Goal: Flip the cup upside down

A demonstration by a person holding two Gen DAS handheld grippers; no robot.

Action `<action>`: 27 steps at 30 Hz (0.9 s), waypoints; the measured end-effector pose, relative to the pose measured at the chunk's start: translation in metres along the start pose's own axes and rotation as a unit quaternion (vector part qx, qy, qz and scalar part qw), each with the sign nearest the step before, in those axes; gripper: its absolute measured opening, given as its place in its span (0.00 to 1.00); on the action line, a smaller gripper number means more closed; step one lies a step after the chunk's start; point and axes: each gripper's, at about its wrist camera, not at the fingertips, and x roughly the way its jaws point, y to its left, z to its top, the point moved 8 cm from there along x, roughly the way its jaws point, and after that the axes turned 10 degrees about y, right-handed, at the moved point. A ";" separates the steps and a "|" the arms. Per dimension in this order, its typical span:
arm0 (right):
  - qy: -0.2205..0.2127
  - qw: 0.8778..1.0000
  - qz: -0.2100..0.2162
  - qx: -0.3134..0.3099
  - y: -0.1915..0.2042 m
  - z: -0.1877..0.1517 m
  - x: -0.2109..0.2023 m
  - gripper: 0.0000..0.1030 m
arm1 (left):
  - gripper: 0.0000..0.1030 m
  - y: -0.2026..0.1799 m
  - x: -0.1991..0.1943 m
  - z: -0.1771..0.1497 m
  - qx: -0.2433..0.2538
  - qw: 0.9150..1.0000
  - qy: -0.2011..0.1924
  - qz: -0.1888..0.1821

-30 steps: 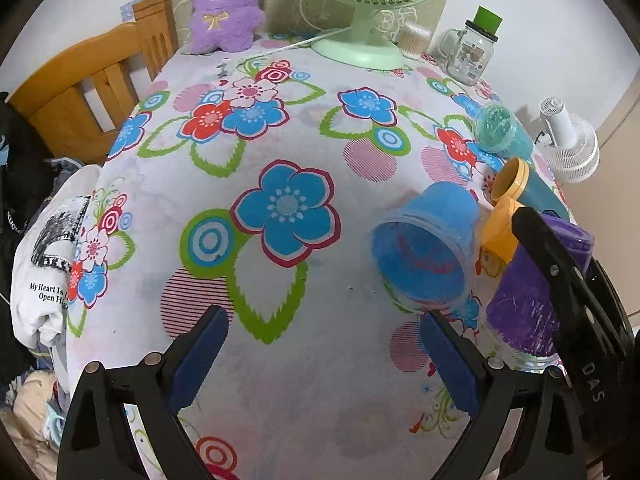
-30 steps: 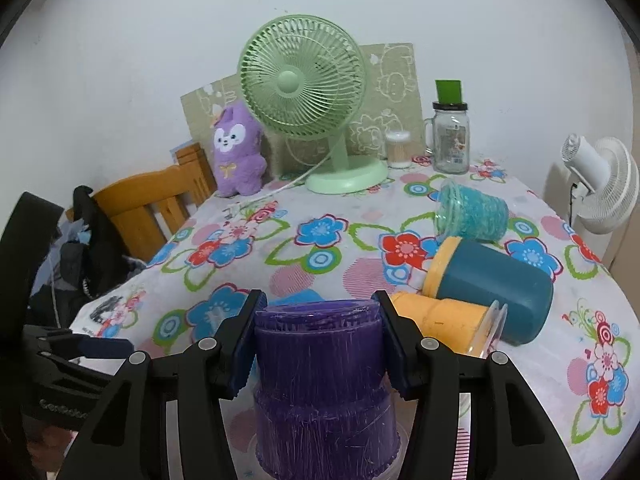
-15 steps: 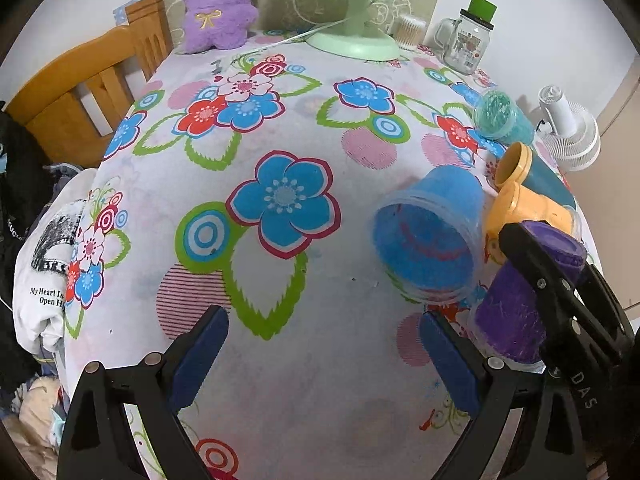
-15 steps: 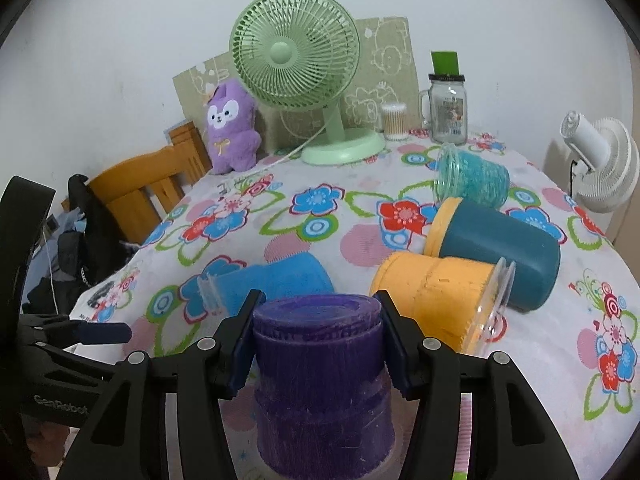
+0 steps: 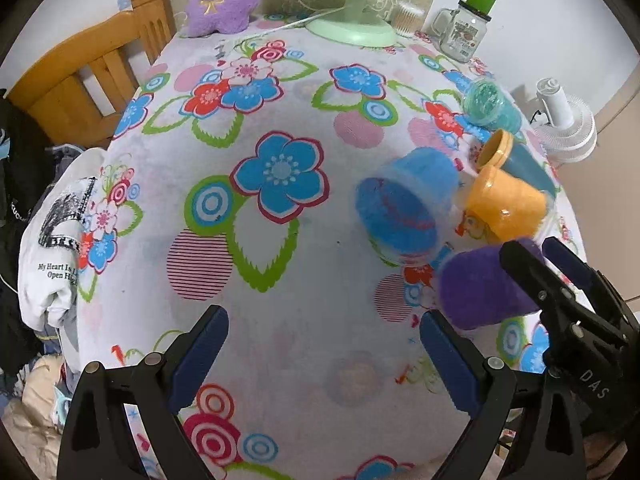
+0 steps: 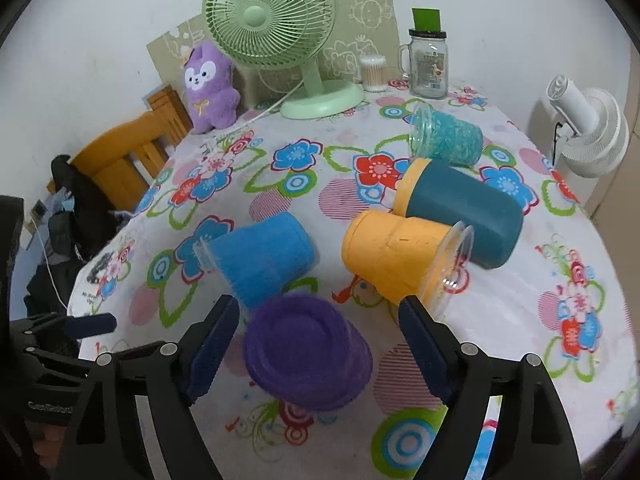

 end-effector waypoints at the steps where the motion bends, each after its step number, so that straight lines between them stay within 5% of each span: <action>1: 0.005 1.000 -0.001 0.001 0.001 0.002 -0.006 0.82 | 0.95 -0.001 -0.005 0.001 0.001 1.000 -0.001 0.000; 10: 0.030 0.999 -0.026 0.008 0.007 0.025 -0.057 0.83 | 0.96 -0.015 -0.063 0.017 0.021 0.999 -0.022 -0.012; 16: 0.008 0.999 -0.051 -0.003 0.010 0.043 -0.094 0.83 | 0.97 -0.026 -0.097 0.025 0.033 0.999 -0.041 -0.013; 27: -0.003 0.997 -0.066 -0.030 -0.005 0.063 -0.145 0.83 | 0.99 -0.044 -0.142 0.027 -0.002 0.997 -0.073 -0.009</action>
